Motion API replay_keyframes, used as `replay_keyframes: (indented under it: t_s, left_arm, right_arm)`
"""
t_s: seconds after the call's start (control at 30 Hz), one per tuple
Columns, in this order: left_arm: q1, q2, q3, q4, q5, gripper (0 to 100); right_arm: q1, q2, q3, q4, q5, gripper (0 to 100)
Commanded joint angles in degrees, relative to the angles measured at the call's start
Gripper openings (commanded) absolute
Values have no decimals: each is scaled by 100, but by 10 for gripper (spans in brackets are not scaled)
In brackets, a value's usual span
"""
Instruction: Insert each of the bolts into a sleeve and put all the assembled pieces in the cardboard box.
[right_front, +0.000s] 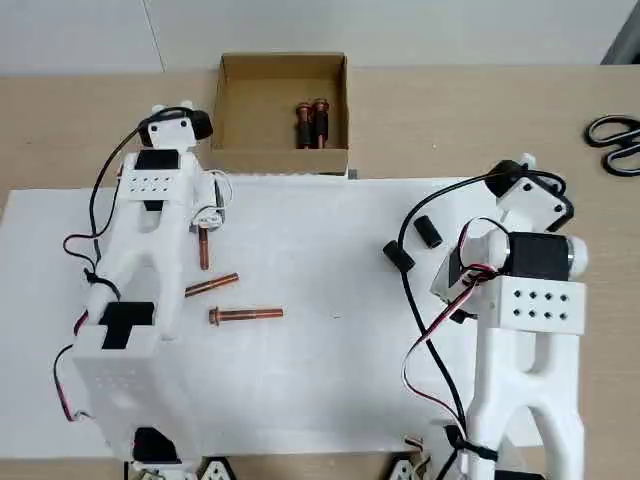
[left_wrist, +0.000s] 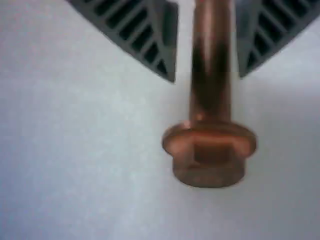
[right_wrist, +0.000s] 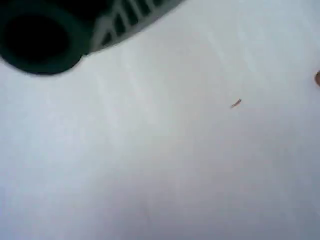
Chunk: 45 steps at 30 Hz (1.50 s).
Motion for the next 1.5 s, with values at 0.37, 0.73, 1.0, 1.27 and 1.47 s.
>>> replay_keyframes:
  t_s: [0.37, 0.73, 1.0, 1.27, 1.47]
  left_arm:
    - [-26, 352, -189, -484, 0, 81]
    - [-114, 703, -198, -571, 0, 5]
    - [-97, 44, -207, -211, 0, 5]
    - [-79, -1873, -207, 255, 185, 6]
    - [-88, -2875, -207, 686, -316, 6]
  right_arm:
    - [66, -163, -26, -48, 53, 2]
    - [66, -180, -26, -48, 53, 2]
    - [22, -189, -53, -48, 53, 2]
    - [22, -198, -62, -22, 598, 2]
    - [-48, -251, -132, 22, 1459, 3]
